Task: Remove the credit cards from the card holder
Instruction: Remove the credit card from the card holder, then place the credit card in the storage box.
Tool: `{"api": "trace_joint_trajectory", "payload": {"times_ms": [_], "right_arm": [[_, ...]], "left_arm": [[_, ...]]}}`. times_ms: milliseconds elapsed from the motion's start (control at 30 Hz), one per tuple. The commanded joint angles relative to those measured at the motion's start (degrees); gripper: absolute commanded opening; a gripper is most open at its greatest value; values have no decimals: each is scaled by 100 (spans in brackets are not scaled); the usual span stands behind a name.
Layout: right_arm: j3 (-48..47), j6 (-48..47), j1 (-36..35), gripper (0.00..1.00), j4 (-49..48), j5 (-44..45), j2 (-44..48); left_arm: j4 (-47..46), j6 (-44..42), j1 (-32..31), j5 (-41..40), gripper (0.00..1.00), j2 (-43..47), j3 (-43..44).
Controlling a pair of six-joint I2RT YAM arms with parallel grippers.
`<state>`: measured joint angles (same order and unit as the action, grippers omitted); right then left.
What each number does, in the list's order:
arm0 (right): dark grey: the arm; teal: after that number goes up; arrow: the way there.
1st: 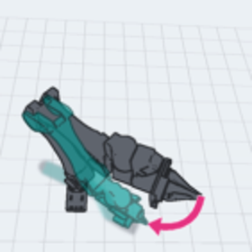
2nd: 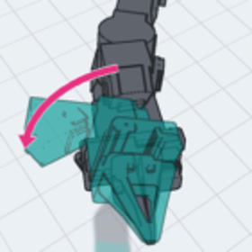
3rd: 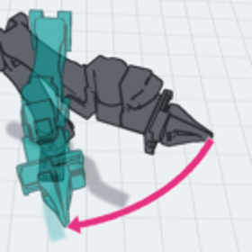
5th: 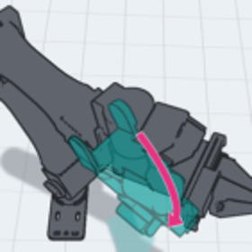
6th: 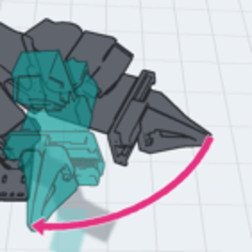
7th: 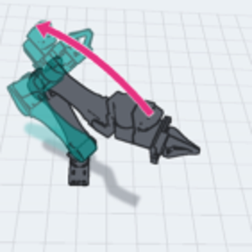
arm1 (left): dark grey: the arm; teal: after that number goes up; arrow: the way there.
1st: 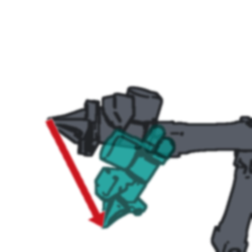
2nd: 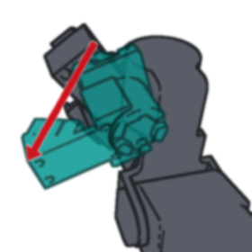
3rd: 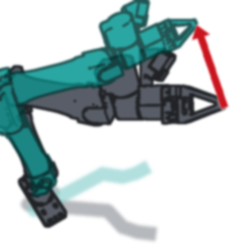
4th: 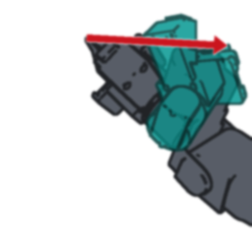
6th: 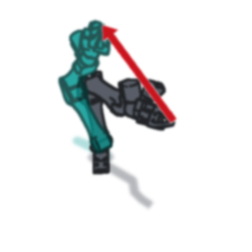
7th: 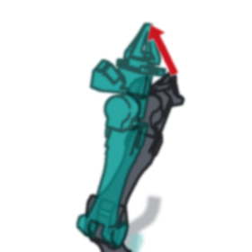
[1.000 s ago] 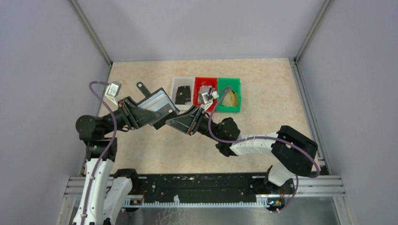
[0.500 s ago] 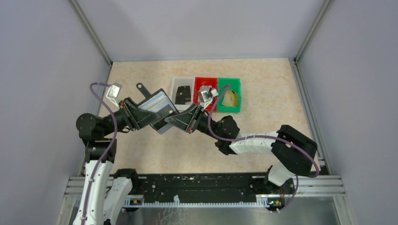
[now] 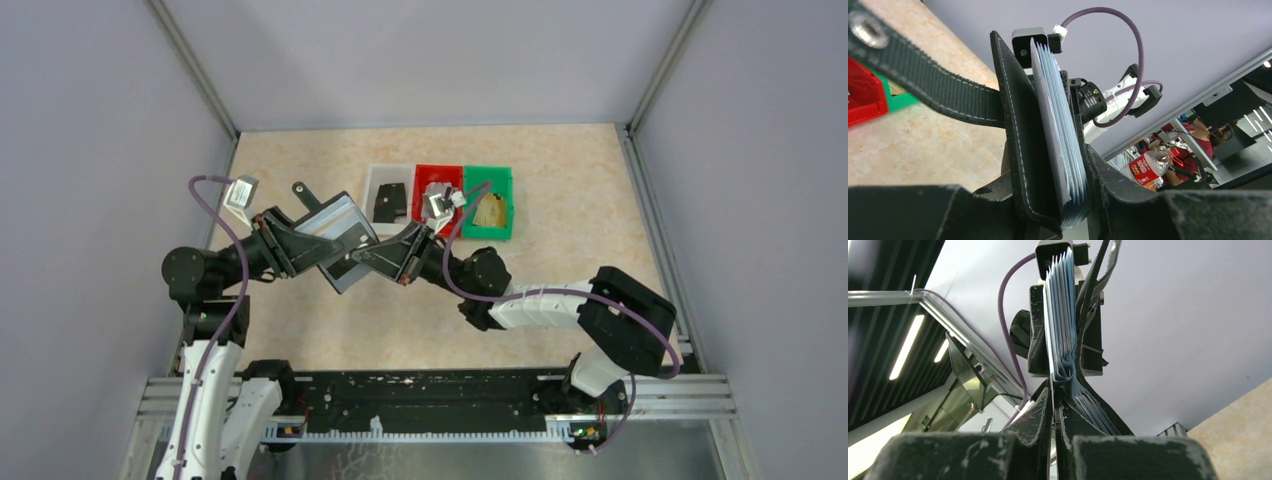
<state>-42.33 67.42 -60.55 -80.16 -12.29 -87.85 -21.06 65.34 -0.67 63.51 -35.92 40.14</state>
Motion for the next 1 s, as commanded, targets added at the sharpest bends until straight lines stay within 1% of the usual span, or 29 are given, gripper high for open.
{"api": "trace_joint_trajectory", "payload": {"times_ms": [0,67,167,233,367,467,600,700,733,833,967], "right_arm": [[75,-258,27,0,-350,-52,-59],[76,-309,15,0,-333,-60,-71],[132,-310,16,0,-417,-87,-109],[217,-310,17,0,-489,-89,-108],[436,-266,16,0,-719,-86,-124],[574,-272,15,0,-738,-170,-70],[841,-309,94,0,-636,-427,148],[1150,-206,360,0,-357,-778,611],[1242,-188,485,0,-177,-956,813],[1415,-417,960,0,1199,-1400,1621],[1158,-1307,1607,0,3918,-1664,2857]], "left_arm": [[-910,521,-32,-108,38,-19,-25],[-943,553,-30,-129,37,-20,-23],[-953,568,-30,-192,33,-21,-66],[-953,566,-30,-226,30,-5,-95],[-978,559,-25,-255,28,-11,-58],[-983,501,-23,-253,23,-28,-8],[-739,221,-26,-229,18,-20,86],[-351,-199,-16,-213,16,-20,222],[-239,-369,-13,-209,16,-28,278],[41,-734,-12,-234,13,-31,420],[345,-1077,-12,-194,13,-40,587]]}}
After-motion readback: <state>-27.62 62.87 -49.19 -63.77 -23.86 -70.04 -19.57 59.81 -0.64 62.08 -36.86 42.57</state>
